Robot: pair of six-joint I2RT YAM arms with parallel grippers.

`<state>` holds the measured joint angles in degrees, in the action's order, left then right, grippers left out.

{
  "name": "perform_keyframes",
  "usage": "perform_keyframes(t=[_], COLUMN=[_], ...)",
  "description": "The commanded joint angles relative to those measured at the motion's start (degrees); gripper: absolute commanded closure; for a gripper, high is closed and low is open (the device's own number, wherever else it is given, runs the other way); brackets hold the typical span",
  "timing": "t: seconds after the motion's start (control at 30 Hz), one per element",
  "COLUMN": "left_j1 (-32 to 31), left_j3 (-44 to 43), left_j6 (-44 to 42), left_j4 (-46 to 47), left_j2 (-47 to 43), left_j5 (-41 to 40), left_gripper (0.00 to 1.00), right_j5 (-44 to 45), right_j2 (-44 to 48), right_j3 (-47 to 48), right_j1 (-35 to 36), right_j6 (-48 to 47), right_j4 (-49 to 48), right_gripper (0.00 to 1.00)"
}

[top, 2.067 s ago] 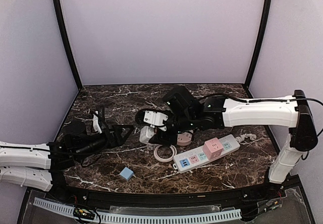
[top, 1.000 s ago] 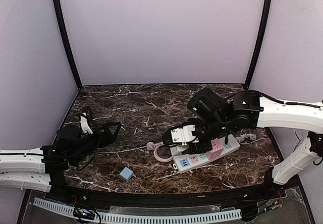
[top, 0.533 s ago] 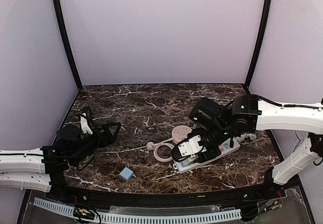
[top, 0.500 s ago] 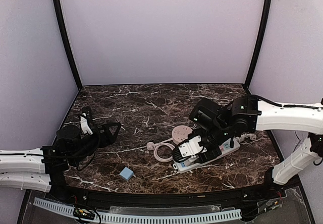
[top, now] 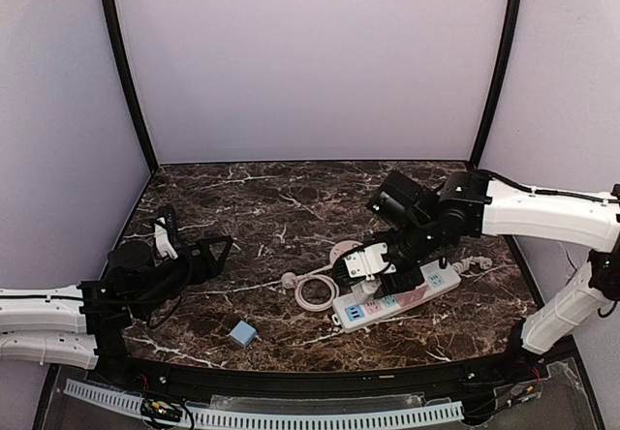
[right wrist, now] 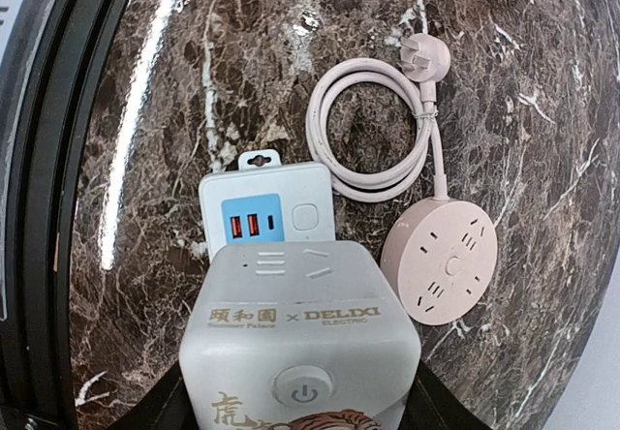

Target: Insert the plug

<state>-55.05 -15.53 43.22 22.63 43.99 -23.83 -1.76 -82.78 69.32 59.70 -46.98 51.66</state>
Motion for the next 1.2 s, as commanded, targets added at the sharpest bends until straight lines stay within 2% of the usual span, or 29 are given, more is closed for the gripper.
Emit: perform_keyframes(t=[0.0,0.17,0.3,0.43,0.5,0.57,0.73,0.87,1.03,1.17], left_j1=[-0.19,-0.15,-0.22,-0.20,-0.16,-0.15,-0.17,-0.18,-0.20,-0.23], left_j3=[1.47,1.38,1.38,1.42,1.35,1.38,1.47,1.54,1.56,1.49], left_j6=[-0.84,-0.72,-0.60,-0.31,-0.21,-0.15,-0.06,-0.02,0.08,0.20], left_j4=[1.07,0.99,0.73,0.15,-0.02,0.00,0.07,-0.04,-0.13,-0.06], left_j2=[-0.80,-0.88,-1.13,-1.41,-1.56,-1.62,-1.87,-2.10,-1.99,-1.88], left_j5=[0.30,0.29,0.23,-0.12,-0.24,-0.16,-0.02,-0.06,-0.17,-0.19], left_gripper=[0.05,0.05,0.05,0.05,0.05,0.05,0.06,0.06,0.06,0.06], right_j5=[-3.41,-3.21,-1.15,6.41,6.31,4.35,10.10,13.31,14.97,15.39], right_j2=[-2.95,-3.70,-2.14,-7.37,-11.57,-13.95,-16.70,-15.20,-12.84,-10.27], right_j3=[3.58,4.29,5.21,12.22,12.98,11.36,11.39,13.45,11.68,10.01], right_j1=[-0.91,-0.88,-0.75,-0.68,-0.55,0.61,5.10,5.67,5.68,5.58], right_j6=[9.58,20.08,33.43,54.83,61.76,65.82,75.34,83.22,88.05,89.95], right_j4=[-0.10,-1.92,-5.63,2.79,7.28,8.41,11.54,15.29,17.44,15.62], right_gripper=[1.00,1.00,1.00,1.00,1.00,1.00,1.00,1.00,1.00,1.00])
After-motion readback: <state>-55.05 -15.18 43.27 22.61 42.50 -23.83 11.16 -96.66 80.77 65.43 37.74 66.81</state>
